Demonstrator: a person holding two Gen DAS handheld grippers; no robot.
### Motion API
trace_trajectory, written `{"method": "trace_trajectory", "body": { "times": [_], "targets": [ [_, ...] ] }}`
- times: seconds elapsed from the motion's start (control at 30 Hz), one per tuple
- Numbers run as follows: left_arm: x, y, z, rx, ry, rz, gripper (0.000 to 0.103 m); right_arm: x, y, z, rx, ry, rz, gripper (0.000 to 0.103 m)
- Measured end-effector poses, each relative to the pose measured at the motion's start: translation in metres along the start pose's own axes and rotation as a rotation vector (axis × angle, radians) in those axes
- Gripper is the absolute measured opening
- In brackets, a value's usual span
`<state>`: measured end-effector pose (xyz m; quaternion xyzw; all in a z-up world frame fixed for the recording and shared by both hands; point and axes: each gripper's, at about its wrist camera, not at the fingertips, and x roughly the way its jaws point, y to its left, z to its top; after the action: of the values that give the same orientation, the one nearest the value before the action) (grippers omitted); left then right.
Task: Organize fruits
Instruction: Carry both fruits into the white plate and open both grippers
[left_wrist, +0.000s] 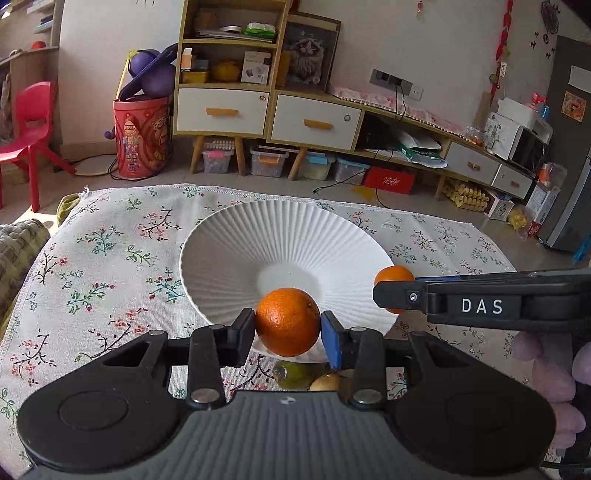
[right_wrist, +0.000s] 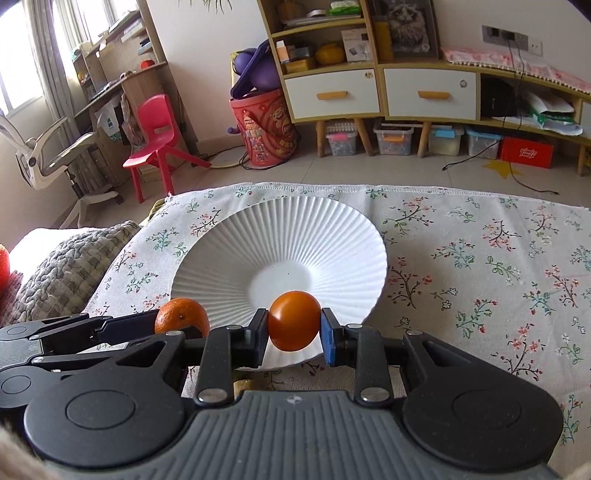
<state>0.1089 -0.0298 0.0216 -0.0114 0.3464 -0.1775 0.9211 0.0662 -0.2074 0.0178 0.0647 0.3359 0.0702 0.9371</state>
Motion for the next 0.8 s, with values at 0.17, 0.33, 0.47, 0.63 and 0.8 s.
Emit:
{"method": "trace_trajectory", "body": {
  "times": [0.17, 0.33, 0.47, 0.63, 0.8],
  "targets": [
    [0.014, -0.007, 0.009, 0.047, -0.021, -0.001, 0.025, 0.014, -0.008, 0.01, 0.042, -0.005, -0.008, 0.026],
    [0.032, -0.006, 0.008, 0.071, -0.006, 0.022, 0.025, 0.025, -0.011, 0.013, 0.073, 0.002, -0.003, 0.026],
    [0.039, -0.007, 0.007, 0.086, 0.006, 0.041, 0.025, 0.031, -0.01, 0.011, 0.092, 0.016, -0.011, 0.026],
    [0.044, -0.006, 0.005, 0.091, 0.022, 0.051, 0.025, 0.037, -0.009, 0.009, 0.089, 0.034, -0.018, 0.027],
    [0.043, -0.005, 0.006, 0.079, 0.026, 0.047, 0.026, 0.038, -0.008, 0.006, 0.076, 0.045, -0.025, 0.027]
  ]
}}
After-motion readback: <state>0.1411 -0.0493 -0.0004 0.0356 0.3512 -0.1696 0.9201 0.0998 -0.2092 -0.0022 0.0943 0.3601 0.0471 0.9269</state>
